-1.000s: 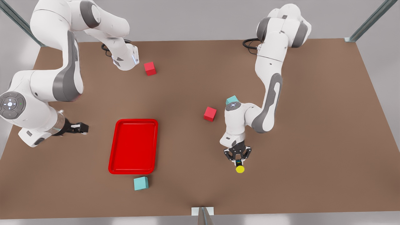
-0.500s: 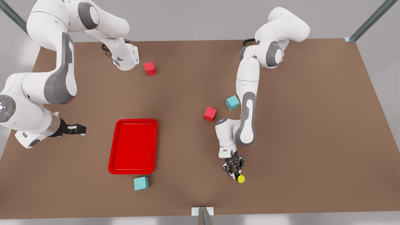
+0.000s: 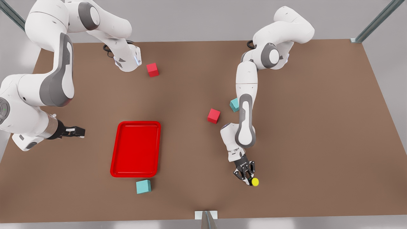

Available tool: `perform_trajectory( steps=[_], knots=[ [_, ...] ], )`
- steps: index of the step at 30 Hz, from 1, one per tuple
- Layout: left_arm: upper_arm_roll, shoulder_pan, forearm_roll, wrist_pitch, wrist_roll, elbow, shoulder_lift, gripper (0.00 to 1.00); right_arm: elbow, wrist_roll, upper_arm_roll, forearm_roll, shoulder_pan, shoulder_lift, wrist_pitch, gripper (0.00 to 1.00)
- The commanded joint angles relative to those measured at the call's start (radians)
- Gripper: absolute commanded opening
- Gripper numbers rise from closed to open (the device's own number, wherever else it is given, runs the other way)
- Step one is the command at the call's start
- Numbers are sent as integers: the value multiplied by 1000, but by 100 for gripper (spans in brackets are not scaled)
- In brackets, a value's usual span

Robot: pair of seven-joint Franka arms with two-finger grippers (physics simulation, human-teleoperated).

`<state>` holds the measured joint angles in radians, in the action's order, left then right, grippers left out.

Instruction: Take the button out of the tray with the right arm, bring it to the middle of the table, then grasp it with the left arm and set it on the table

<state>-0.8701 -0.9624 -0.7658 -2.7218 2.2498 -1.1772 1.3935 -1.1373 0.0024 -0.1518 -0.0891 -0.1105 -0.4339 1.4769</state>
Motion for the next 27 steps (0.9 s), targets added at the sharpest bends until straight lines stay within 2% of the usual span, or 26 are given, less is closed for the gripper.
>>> perform_trajectory(
  steps=[1,13,15,16,17,18,19,20,24,27],
  knots=[
    [-1,-6,-40,47,277,-1,-1,23,1,-1,0,3,0,1,-1,100],
    [-3,-15,-99,85,277,-2,33,23,1,1,-3,26,-24,-2,8,100],
    [-3,-15,-112,85,277,-2,33,25,1,1,-3,26,-24,0,6,100],
    [-3,-15,-125,85,277,-2,32,39,1,1,-3,26,-24,0,6,100],
    [-3,-13,-144,85,277,-2,32,59,1,-1,-3,26,-26,1,0,100],
    [-3,-13,-153,85,275,-4,32,71,2,-1,-3,26,-26,1,3,100],
    [-3,-13,-155,85,275,-4,32,91,2,-1,-3,25,-24,1,3,100],
    [-3,-13,-156,85,275,-4,32,99,2,-1,-3,25,-23,1,5,100],
    [-3,-21,-175,85,274,-9,25,99,-4,-2,-5,25,-20,-2,5,100],
    [-1,-61,-210,80,274,-67,-24,99,-1,-2,-5,25,-14,-14,5,100]
  ],
)
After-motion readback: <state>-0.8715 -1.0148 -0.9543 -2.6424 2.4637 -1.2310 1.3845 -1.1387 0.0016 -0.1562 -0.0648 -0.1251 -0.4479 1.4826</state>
